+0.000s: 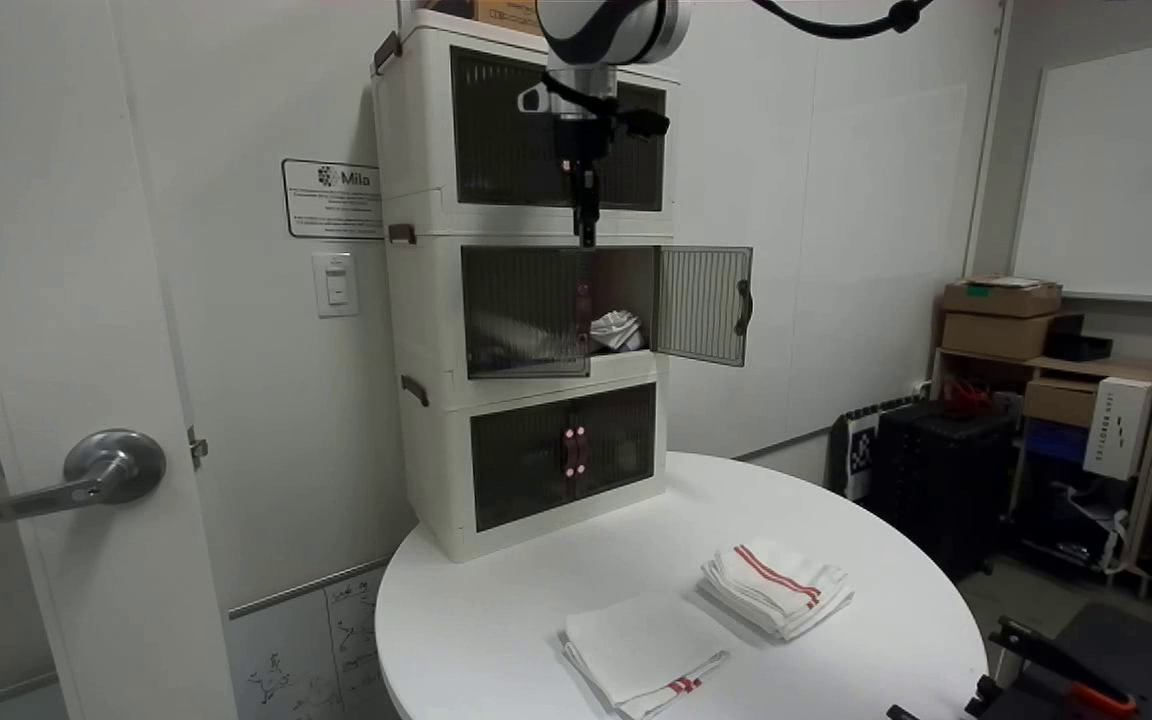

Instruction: Open the cabinet's left door fully

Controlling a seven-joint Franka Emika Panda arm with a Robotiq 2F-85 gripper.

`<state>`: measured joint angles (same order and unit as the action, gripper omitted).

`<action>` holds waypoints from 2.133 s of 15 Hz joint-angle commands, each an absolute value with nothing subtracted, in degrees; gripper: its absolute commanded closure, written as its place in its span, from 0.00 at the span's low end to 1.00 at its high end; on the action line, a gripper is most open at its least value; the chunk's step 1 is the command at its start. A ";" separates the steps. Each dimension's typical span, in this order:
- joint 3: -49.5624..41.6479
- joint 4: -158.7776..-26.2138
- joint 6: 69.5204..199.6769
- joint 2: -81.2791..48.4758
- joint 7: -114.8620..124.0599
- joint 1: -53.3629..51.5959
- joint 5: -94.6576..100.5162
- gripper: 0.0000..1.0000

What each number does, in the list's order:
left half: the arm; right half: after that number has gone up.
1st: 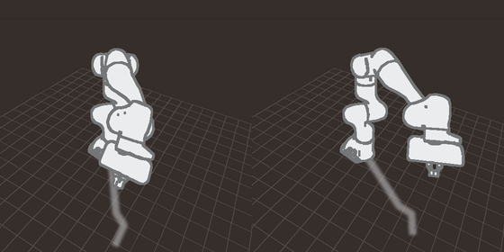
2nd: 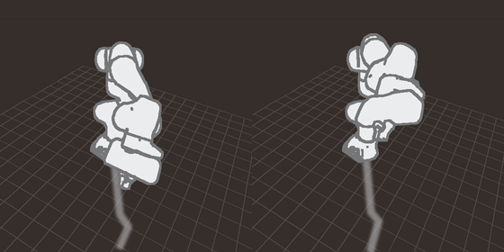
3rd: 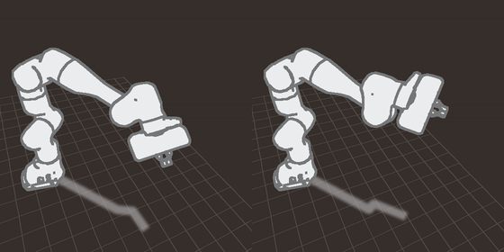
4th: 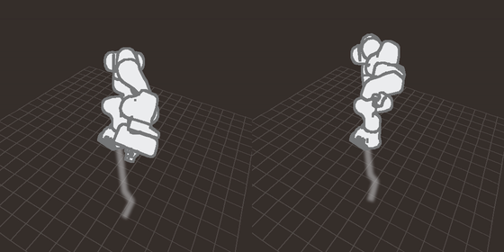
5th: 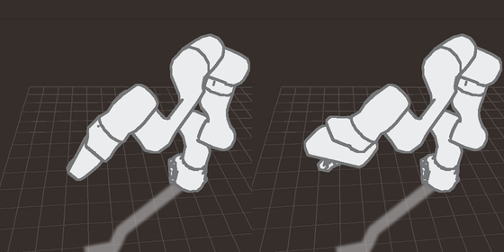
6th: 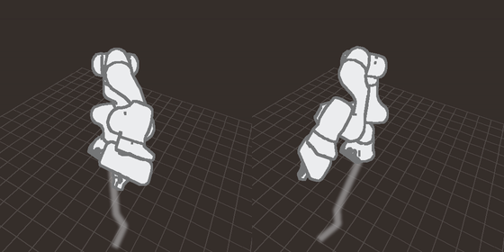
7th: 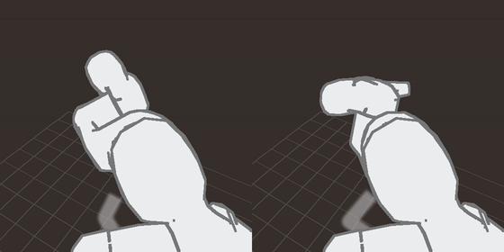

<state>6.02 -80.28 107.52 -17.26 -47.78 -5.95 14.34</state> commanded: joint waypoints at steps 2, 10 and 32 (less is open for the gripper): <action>6.28 -78.98 98.73 -15.17 -38.46 -9.21 19.63 0.00; 6.23 -78.28 104.79 -17.78 -39.40 -7.25 20.14 0.00; 10.23 -73.49 91.06 -23.10 -31.00 -13.00 15.35 0.00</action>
<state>10.19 -77.14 95.22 -21.43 -35.01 -12.31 16.40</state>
